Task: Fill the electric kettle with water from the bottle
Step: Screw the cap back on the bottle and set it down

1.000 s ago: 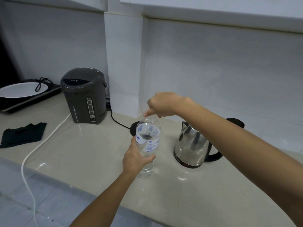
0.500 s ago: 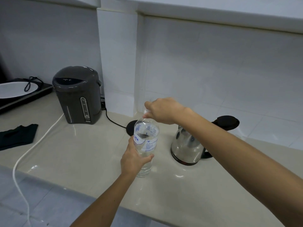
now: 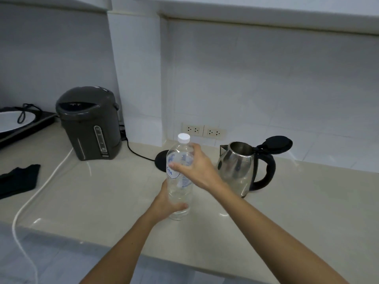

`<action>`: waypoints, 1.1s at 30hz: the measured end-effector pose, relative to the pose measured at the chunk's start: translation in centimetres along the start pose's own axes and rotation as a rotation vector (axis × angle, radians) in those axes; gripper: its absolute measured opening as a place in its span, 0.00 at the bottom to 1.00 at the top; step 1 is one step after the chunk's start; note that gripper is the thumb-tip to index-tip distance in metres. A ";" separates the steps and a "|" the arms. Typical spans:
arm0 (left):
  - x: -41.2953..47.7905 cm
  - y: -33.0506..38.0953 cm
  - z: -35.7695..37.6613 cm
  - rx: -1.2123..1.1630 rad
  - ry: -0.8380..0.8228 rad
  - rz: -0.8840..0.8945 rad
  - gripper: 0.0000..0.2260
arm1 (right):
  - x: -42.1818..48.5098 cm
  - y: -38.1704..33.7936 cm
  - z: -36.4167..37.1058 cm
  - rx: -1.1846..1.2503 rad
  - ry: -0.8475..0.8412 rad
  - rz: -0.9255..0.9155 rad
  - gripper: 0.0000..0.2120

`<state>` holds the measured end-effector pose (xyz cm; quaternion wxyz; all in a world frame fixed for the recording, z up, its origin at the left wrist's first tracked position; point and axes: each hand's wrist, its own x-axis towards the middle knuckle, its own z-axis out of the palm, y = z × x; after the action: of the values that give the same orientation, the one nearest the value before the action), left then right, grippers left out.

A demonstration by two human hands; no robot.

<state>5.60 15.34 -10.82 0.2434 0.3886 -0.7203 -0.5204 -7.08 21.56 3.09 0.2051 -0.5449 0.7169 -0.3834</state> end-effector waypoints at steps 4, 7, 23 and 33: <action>0.0 0.0 -1.0 0.061 -0.078 -0.014 0.44 | -0.1 0.9 0.7 0.041 0.064 -0.029 0.46; 0.0 -0.5 -1.4 0.104 -0.067 -0.065 0.38 | 0.0 1.8 -0.1 0.074 0.077 -0.062 0.40; 2.2 11.9 19.2 0.131 -0.134 0.172 0.32 | -4.5 12.5 -22.3 0.034 0.181 -0.056 0.32; 5.6 19.3 36.9 0.341 -0.234 0.185 0.40 | -9.9 22.1 -36.2 -0.052 0.331 0.081 0.33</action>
<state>-31.42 34.53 -5.53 0.1359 0.2933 -0.8538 -0.4081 -43.45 45.18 7.22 0.0856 -0.4501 0.7719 -0.4407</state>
